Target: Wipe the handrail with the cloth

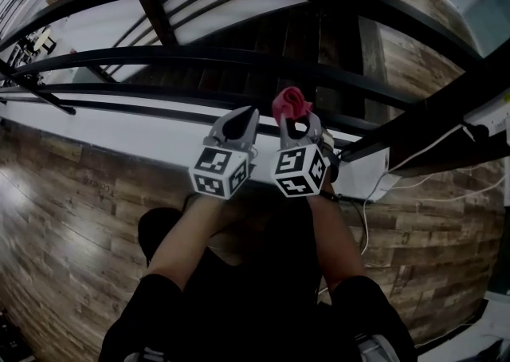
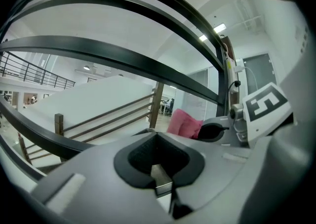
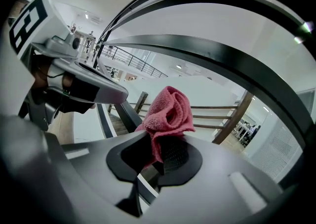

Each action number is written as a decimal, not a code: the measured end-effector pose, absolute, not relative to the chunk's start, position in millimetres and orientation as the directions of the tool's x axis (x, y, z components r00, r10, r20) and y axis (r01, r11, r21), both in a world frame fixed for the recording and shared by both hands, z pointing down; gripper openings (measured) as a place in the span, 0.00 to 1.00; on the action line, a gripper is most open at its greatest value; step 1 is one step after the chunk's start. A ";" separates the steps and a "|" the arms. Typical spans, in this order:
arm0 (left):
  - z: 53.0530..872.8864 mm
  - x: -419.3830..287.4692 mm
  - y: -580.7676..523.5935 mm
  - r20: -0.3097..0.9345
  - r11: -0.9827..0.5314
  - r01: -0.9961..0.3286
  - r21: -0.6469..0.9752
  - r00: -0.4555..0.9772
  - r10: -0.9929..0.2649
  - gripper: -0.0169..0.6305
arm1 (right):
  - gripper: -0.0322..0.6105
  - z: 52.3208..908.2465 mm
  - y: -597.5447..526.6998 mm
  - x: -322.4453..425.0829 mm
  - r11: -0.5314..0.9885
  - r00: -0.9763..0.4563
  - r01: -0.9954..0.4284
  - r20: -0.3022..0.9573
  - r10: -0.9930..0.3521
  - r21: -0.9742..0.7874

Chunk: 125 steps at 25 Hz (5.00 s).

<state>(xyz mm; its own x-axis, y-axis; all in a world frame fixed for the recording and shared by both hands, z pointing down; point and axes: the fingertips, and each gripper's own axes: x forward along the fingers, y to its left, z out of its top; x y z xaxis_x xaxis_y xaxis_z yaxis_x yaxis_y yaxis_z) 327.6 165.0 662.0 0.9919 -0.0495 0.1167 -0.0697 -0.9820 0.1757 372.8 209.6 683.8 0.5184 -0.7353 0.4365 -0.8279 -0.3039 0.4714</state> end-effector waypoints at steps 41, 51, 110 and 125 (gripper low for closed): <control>674.6 419.9 311.6 0.124 -0.949 0.216 0.231 0.960 0.249 0.02 | 0.11 678.9 367.9 464.7 -0.605 0.756 -0.654 0.417 -0.504 0.455; 675.1 419.5 323.2 0.140 -0.944 0.256 0.207 0.948 0.287 0.02 | 0.11 678.5 387.6 479.1 -0.660 0.782 -0.619 0.415 -0.466 0.425; 730.8 -101.5 -455.2 0.192 -0.783 -0.621 0.034 0.773 -0.605 0.02 | 0.11 651.0 -392.9 -65.8 0.291 -0.269 -0.817 0.117 -0.956 0.498; 812.8 -135.1 -533.2 0.259 -0.657 -0.741 0.139 0.668 -0.698 0.02 | 0.11 782.5 -529.7 -68.5 0.320 -0.116 -0.751 0.362 -0.925 0.578</control>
<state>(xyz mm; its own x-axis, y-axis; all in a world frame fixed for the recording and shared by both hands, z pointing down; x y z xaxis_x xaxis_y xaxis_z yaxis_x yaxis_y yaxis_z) -135.1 -533.2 812.8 0.6679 -0.6976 0.2594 -0.7406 -0.6574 0.1389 -68.5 -529.7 782.5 -0.1157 -0.9249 0.3622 -0.7509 0.3202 0.5776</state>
